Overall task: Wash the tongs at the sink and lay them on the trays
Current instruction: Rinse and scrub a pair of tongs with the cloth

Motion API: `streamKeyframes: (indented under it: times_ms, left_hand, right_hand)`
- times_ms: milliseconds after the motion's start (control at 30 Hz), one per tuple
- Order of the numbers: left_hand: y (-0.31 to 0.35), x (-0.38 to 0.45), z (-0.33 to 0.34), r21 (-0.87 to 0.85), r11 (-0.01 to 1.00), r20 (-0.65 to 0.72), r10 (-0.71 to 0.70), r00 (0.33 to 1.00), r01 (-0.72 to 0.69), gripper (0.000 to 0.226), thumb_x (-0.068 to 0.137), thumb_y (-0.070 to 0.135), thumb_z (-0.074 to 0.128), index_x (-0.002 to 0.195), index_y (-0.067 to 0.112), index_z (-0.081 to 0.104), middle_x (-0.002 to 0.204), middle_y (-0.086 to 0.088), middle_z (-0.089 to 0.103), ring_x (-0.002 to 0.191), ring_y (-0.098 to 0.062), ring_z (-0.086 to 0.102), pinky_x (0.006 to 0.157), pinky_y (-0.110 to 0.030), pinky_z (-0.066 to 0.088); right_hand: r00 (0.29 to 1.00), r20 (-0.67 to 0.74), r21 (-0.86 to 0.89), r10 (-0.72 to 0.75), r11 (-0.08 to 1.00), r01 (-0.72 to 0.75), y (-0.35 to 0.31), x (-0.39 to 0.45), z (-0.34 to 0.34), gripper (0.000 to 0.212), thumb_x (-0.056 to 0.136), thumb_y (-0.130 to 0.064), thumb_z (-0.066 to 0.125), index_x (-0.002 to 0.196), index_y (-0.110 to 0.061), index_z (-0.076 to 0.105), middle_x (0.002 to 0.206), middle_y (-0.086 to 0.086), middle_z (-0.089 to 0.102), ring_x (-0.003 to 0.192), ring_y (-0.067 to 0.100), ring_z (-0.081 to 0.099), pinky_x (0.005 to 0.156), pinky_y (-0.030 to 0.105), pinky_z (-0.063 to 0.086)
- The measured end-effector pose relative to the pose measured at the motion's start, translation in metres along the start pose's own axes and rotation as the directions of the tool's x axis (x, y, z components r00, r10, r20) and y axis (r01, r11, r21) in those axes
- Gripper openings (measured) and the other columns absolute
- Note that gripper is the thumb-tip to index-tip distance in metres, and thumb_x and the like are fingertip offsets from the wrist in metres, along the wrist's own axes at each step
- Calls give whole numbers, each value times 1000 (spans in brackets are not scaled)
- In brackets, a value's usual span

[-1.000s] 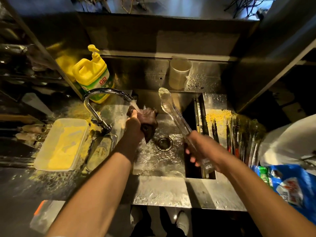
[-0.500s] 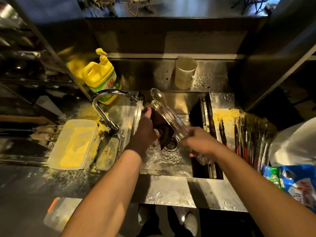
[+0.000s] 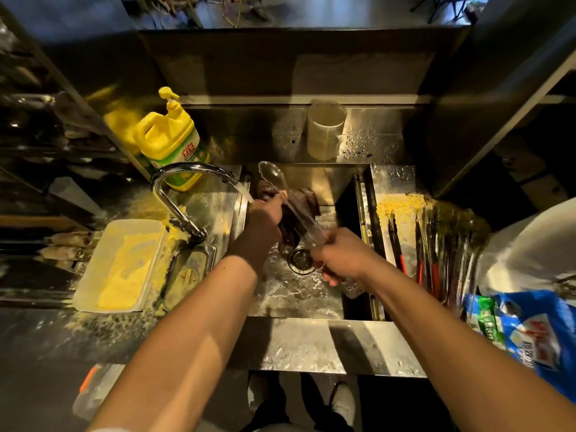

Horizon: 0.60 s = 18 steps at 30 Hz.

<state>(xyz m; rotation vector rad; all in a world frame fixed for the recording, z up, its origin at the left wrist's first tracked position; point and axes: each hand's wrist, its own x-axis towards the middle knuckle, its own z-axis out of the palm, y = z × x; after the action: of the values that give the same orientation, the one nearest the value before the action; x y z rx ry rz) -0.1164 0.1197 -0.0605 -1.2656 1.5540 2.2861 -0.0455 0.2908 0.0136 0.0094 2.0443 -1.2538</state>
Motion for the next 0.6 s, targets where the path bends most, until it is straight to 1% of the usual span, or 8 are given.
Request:
streamKeyframes:
  times_ms: [100,200,233,333,400,467,500,600]
  left_hand:
    - [6,3,-4,23,999,-101,44,994,-41,40,92,15,67,128,1,54,112,-22,67,95,-37,69,91,-59,56]
    - [-1,-2,4,39,999,-2,-25,1000,25,42,92,15,69,130,1,59,124,-21,68,107,-37,69,96,-56,55]
    - [-3,-2,4,48,998,21,-35,999,34,40,92,15,69,128,0,60,121,-20,69,105,-36,70,93,-53,57]
    - [3,4,-3,58,998,-98,31,995,-25,22,91,16,70,107,7,57,90,-13,66,73,-27,66,74,-40,57]
    - [2,2,-5,57,998,-86,37,996,-32,20,91,14,70,102,4,58,89,-14,66,79,-30,68,79,-41,57]
    - [-6,0,-2,28,1000,-15,-2,1000,2,28,91,12,69,115,-3,64,108,-21,71,100,-39,70,93,-49,56]
    - [-8,-1,-2,19,1000,-12,-10,1000,10,31,92,12,68,119,-3,64,114,-21,70,102,-39,70,97,-50,55]
    - [0,3,-8,-25,1000,-111,5,994,-8,15,93,8,65,108,4,63,107,-19,68,82,-32,68,88,-44,56]
  right_hand:
    - [1000,28,8,-13,1000,13,3,-7,3,14,91,-8,57,95,-21,59,61,3,61,39,10,52,38,23,43]
    - [1000,-13,2,6,1000,-6,0,-4,0,10,91,-9,58,95,-18,60,76,7,63,51,14,55,46,28,47]
    - [1000,-15,11,13,1000,-13,-1,-3,1,12,91,-10,59,101,-14,61,78,7,63,52,14,56,47,28,46]
    - [999,7,27,34,999,-34,1,-5,5,28,91,-10,60,118,-12,57,76,7,63,44,9,56,39,22,43]
    - [999,1,30,46,999,-46,1,-5,3,25,90,-8,58,115,-7,58,74,8,63,41,9,55,38,22,43]
    - [999,-13,35,47,998,-47,-1,-1,3,22,89,-6,57,111,-6,60,77,10,64,44,11,55,39,23,44]
    - [999,-11,25,41,999,-41,-2,0,6,21,89,-7,57,110,-6,61,79,11,65,46,12,56,40,22,44]
    - [999,21,-17,31,999,-31,-3,-1,11,23,89,-8,59,112,-11,61,79,9,66,50,12,57,43,24,46]
